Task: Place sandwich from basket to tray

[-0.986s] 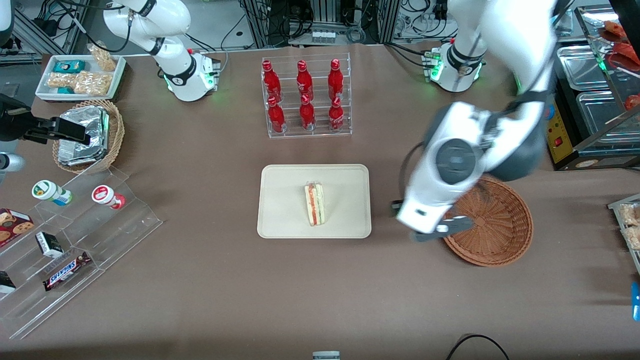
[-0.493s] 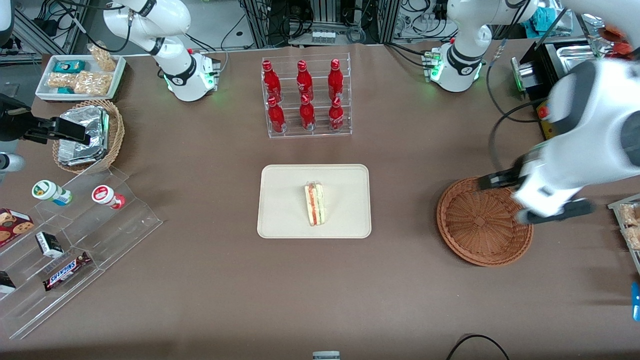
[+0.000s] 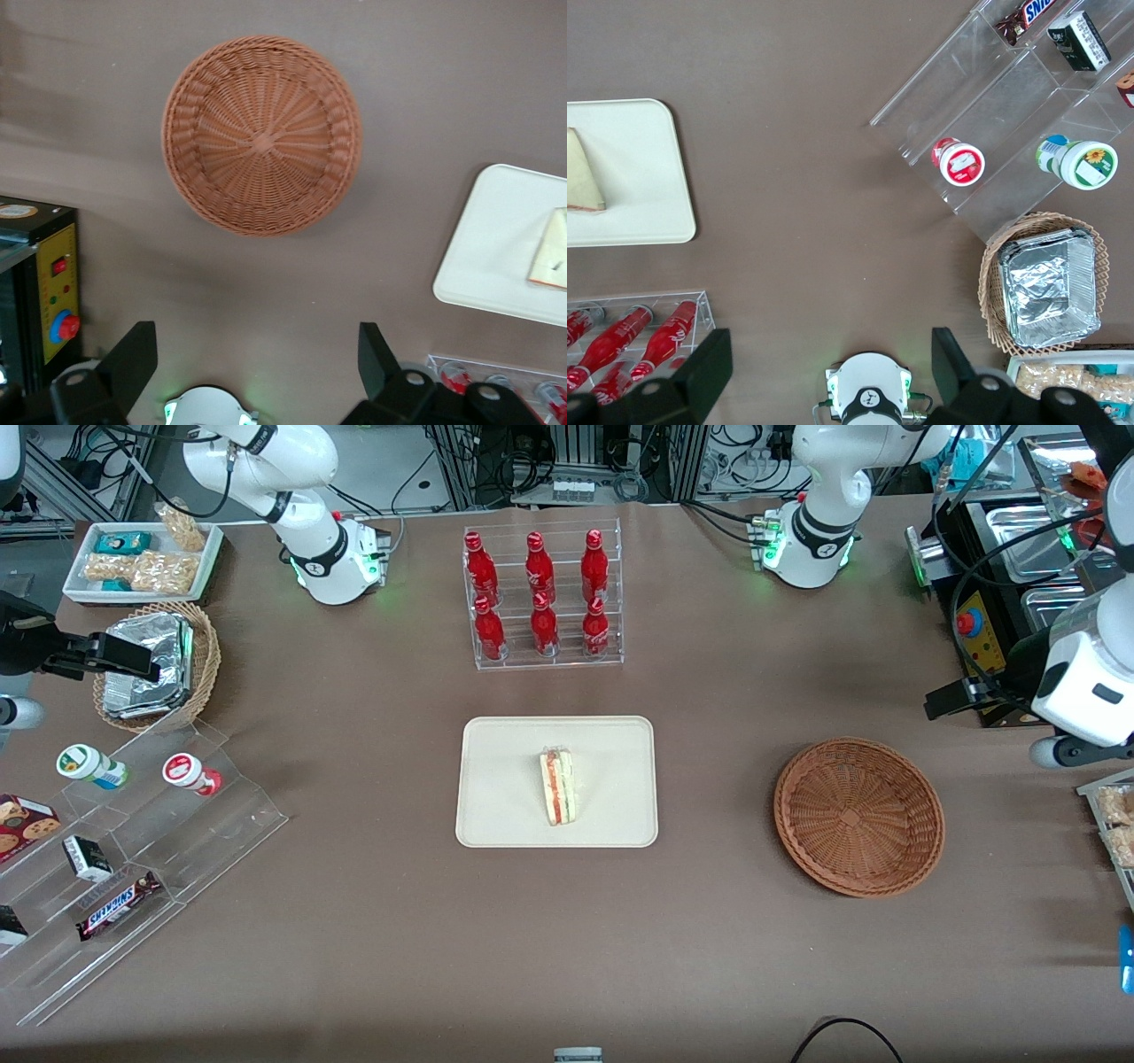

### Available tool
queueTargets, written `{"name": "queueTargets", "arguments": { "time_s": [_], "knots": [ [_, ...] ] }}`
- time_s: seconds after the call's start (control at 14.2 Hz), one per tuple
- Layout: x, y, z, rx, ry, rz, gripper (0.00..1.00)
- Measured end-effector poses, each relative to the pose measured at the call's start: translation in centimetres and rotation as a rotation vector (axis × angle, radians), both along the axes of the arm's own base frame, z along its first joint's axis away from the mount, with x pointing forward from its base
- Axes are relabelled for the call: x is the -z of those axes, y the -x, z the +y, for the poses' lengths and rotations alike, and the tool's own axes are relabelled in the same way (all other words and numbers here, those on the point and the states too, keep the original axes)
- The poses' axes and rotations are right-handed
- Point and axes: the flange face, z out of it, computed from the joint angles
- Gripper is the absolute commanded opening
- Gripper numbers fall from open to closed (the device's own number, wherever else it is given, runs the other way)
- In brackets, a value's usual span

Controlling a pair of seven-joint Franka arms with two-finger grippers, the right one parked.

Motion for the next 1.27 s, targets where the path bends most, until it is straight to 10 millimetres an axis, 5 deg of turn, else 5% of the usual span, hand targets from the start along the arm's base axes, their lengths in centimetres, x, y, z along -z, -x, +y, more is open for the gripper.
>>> {"name": "queueTargets", "arguments": {
  "time_s": [0.56,0.92,1.27],
  "knots": [
    [1.2,1.1,-0.4,-0.003,0.027,0.061,1.00],
    [0.1,3.4,-1.6,0.018,0.019,0.024,1.00],
    [0.2,3.4,-2.2,0.024,0.017,0.013,1.00]
  ]
}}
